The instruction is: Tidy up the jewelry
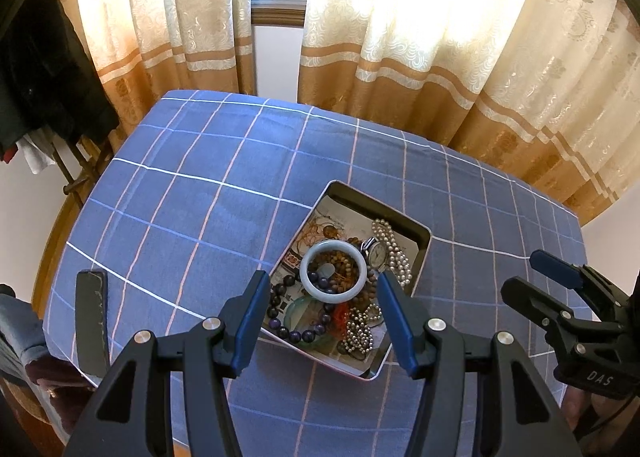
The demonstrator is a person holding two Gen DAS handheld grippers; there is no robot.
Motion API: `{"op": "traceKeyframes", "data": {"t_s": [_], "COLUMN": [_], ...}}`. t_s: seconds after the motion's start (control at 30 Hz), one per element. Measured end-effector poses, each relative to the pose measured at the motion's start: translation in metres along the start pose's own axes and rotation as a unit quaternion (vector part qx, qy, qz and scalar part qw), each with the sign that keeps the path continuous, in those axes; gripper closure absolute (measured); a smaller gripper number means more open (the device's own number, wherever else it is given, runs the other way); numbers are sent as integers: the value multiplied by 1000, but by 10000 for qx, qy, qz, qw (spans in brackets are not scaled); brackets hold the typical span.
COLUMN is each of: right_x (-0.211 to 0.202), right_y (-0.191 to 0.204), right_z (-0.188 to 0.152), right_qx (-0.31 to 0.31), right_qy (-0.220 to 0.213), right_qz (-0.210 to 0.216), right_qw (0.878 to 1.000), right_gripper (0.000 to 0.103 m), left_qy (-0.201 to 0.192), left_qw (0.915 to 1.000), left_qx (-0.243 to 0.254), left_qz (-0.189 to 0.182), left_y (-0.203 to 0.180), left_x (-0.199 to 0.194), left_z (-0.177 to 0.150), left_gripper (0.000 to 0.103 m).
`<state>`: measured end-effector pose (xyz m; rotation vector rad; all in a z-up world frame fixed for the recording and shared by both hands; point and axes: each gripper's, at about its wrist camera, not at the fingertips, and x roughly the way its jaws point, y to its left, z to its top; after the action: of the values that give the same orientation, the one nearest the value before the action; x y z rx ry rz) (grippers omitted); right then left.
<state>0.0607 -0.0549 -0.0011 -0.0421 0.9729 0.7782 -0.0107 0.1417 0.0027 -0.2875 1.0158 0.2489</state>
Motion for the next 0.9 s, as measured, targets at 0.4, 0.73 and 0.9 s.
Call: {"op": "traceKeyframes", "data": {"t_s": [0.4,0.73,0.9], "right_x": [0,1,2], "right_y": [0,1,1], "right_z": [0,0,0], "right_qx": [-6,-8,-13], "right_qy": [14,7,11], "right_qz": [5,6,6], "right_qw": [10000,10000,10000], "right_gripper": [21,21,21], "left_qy": [34,48,47], "left_qw": [10000,10000,10000], "left_qx": [9,-2,-9], "left_qz": [21,15,29], "left_y": [0,2,2], "left_x": [2,5,5], "left_z": [0,-2,-2], "left_gripper": [47,47,47]}}
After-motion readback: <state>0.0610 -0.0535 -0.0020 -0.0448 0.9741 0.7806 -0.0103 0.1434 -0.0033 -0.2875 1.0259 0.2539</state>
